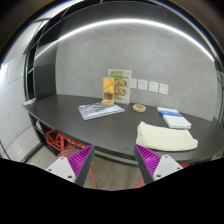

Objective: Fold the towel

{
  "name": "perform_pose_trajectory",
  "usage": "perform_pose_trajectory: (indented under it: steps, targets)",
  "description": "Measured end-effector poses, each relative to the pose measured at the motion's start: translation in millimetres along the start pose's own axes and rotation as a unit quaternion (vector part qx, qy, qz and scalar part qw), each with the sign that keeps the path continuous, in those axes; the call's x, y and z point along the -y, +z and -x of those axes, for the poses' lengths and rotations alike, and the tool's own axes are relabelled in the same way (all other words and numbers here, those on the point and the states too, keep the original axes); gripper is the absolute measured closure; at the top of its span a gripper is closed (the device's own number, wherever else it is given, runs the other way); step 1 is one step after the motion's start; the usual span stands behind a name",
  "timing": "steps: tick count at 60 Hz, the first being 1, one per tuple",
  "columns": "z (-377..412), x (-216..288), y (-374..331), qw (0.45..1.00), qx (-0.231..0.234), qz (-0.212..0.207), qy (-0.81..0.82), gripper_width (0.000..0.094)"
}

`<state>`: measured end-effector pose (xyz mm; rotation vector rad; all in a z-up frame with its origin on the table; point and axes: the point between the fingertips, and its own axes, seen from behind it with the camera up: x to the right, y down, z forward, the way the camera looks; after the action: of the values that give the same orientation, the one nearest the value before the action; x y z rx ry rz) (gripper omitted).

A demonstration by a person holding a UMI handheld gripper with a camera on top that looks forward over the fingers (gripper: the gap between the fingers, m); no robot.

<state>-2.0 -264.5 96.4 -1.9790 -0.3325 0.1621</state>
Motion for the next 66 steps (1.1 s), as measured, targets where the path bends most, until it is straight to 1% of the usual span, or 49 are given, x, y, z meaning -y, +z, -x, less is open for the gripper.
perform_pose_trajectory:
  steps: [8,14,20,25,28,32,35,36,37,39,40,42,43,44,46,47,48,50,51,53,57,61,64,66]
  targets:
    - [-15,-3,14,0.999,-0.041,0.009,0.010,0.0124]
    - [-27,-9,31,0.998,-0.063,0.018,0.016,0.0128]
    - [-47,-15,56,0.997,-0.072,0.021,0.014,0.0131]
    - [-72,-11,88,0.997,-0.074,0.010,0.007,0.0136]
    - [-89,-11,109,0.997,-0.080,0.010,0.002,0.0147]
    - [-109,-16,135,0.996,-0.091,0.023,-0.003,0.0171]
    - [-118,-15,152,0.995,-0.092,0.021,-0.007,0.0206]
    - [-122,-17,157,0.995,-0.094,0.023,-0.010,0.0178]
    - [-126,-20,162,0.995,-0.096,0.026,-0.012,0.0260]
    - [-132,-27,170,0.994,-0.100,0.036,-0.017,0.0327]
    - [-135,-31,174,0.994,-0.103,0.041,-0.019,0.0357]
    - [-139,-38,178,0.993,-0.104,0.049,-0.024,0.0376]
    - [-138,-33,181,0.994,-0.099,0.035,-0.022,0.0480]
    - [-137,-34,183,0.995,-0.097,0.033,-0.021,0.0474]
    - [-135,-36,183,0.995,-0.090,0.030,-0.019,0.0551]
    - [-136,-37,183,0.995,-0.090,0.028,-0.021,0.0604]
    - [-139,-37,182,0.995,-0.095,0.027,-0.027,0.0695]
    - [-153,-36,180,0.992,-0.119,0.021,-0.044,0.0876]
    - [-156,-34,180,0.991,-0.126,0.013,-0.050,0.0890]
    - [-155,-36,180,0.991,-0.126,0.007,-0.053,0.0898]
    - [-151,-33,178,0.992,-0.108,-0.002,-0.064,0.0913]
    - [-151,-23,168,0.996,-0.086,-0.003,-0.038,0.0914]
    - [-169,-4,156,0.995,-0.093,-0.018,-0.017,0.0913]
    - [-185,11,155,0.994,-0.102,-0.037,-0.010,0.0912]
